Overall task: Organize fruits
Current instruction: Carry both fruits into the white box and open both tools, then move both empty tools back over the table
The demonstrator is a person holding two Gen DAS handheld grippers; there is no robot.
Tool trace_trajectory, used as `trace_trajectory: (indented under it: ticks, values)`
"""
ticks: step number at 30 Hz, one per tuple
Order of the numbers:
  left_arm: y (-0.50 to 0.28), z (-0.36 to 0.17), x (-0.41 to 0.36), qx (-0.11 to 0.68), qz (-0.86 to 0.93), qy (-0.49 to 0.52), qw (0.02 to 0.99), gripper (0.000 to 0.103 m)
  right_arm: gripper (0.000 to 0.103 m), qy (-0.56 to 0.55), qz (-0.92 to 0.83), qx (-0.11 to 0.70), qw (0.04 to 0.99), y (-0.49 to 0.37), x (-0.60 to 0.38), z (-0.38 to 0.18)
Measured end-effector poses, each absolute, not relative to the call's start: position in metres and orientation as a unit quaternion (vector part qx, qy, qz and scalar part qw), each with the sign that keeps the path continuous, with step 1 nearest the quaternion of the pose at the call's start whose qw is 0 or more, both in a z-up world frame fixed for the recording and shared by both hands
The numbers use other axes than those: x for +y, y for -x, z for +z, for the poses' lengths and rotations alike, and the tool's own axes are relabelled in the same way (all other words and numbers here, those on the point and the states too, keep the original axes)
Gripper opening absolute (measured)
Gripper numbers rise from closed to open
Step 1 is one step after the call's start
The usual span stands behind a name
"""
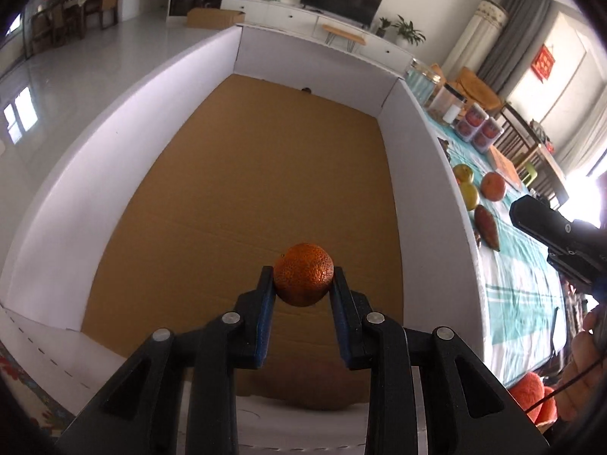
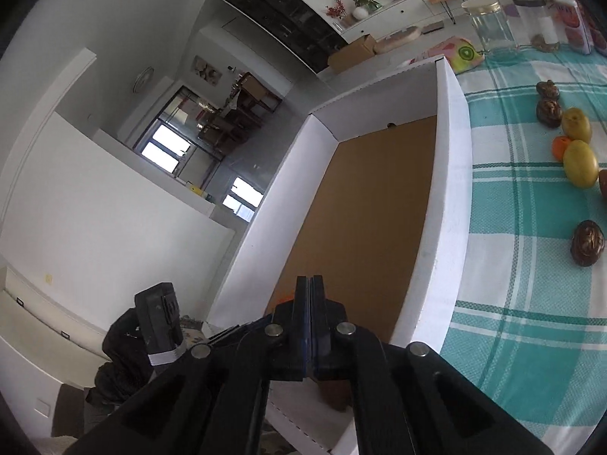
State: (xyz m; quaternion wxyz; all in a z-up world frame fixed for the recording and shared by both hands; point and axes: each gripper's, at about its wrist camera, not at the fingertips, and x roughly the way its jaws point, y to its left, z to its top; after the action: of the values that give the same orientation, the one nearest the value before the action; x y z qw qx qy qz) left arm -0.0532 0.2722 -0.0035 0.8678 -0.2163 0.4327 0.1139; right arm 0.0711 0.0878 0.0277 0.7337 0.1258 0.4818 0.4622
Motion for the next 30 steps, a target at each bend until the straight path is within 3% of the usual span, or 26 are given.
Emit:
trace_trajectory:
  ticks: [3, 4, 6, 7, 8, 16, 21, 27, 30]
  values:
    - [0.053, -0.007, 0.276, 0.444, 0.133, 0.200, 0.864, 0.030, 0.005, -0.106, 0.437, 0.485, 0.750, -0.070, 0.070, 0.023]
    - [0.052, -0.008, 0.279, 0.449, 0.145, 0.198, 0.859, 0.033, 0.014, -0.099, 0.430, 0.484, 0.756, -0.070, 0.060, 0.024]
    - [0.050, -0.008, 0.281, 0.454, 0.164, 0.189, 0.855, 0.067, 0.050, -0.081, 0.409, 0.476, 0.774, -0.067, 0.046, 0.023]
    - [0.052, -0.005, 0.283, 0.446, 0.167, 0.190, 0.859, 0.085, 0.083, -0.074, 0.398, 0.467, 0.787, -0.067, 0.035, 0.023]
    - [0.055, 0.000, 0.283, 0.432, 0.165, 0.192, 0.866, 0.092, 0.096, -0.070, 0.387, 0.453, 0.800, -0.065, 0.023, 0.024]
    - [0.046, 0.018, 0.239, 0.407, 0.114, 0.167, 0.891, 0.094, 0.100, -0.035, 0.165, 0.345, 0.923, -0.064, -0.088, 0.019]
    - [0.032, 0.036, 0.166, 0.404, 0.004, 0.127, 0.906, 0.094, 0.101, 0.011, -0.003, 0.347, 0.938, -0.079, -0.163, 0.015]
    - [0.007, 0.032, 0.065, 0.425, -0.124, 0.093, 0.892, 0.096, 0.101, 0.252, -0.195, 0.358, 0.878, -0.090, -0.199, 0.029]
    - [-0.013, 0.011, 0.030, 0.429, -0.135, 0.082, 0.889, 0.097, 0.102, 0.168, -0.131, 0.382, 0.899, -0.080, -0.220, 0.032]
